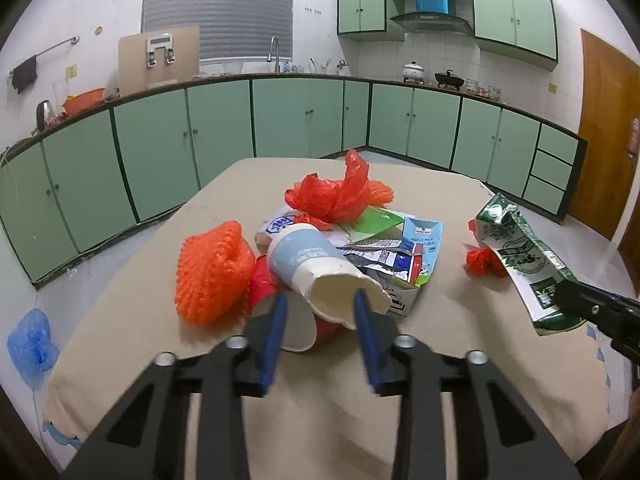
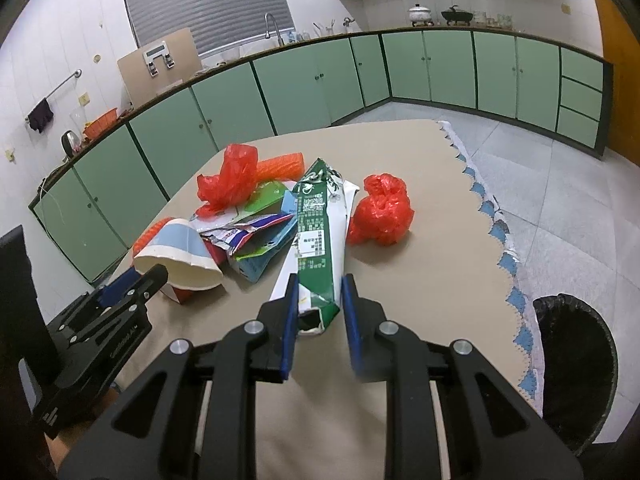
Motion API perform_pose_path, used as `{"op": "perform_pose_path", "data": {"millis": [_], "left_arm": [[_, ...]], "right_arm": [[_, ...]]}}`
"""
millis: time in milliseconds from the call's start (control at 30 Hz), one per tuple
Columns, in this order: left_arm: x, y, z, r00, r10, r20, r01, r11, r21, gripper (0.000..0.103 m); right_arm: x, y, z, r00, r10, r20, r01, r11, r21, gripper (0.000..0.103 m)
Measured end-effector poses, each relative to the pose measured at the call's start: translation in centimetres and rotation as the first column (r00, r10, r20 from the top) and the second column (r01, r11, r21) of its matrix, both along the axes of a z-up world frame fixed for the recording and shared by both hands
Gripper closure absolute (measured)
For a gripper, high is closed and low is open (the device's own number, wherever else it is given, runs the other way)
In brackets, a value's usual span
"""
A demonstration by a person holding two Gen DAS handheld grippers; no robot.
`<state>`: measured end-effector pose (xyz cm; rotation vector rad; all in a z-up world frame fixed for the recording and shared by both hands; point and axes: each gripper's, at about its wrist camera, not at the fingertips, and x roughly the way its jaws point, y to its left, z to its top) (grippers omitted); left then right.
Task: Collect trash
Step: 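Grasp the green milk carton with the right gripper while the left gripper grasps the paper cup, then carry the carton and paper cup to the black bin and release both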
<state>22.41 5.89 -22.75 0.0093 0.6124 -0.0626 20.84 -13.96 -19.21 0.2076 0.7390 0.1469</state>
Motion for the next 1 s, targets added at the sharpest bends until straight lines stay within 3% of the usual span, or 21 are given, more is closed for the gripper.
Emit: {"op": "perform_pose_path", "data": {"millis": [67,167,600,1000], "left_arm": [[0.0,0.2,0.0,1.0,0.001,-0.002,-0.001,1.0,-0.008,0.09],[0.0,0.2,0.0,1.0,-0.014,-0.004,0.014,1.0,-0.016,0.099],[-2.6,0.0,2.9,0.998,-0.04,0.047,0.043,0.998,-0.052,0.1],[-5.8,-4.6,4.9,0.989,-0.133,0.066,0.137,0.989,-0.06,0.1]], "right_arm": [[-0.3,0.0,0.2,1.0,0.001,0.006,-0.001,1.0,0.001,0.083],[-0.6,-0.2,0.7,1.0,0.002,0.014,-0.002,1.0,-0.001,0.083],[-2.6,-2.0,3.5,0.997,-0.026,0.067,0.026,1.0,-0.008,0.083],[-6.1,-7.0,4.8,0.992,-0.098,0.084,0.1,0.995,-0.021,0.083]]}}
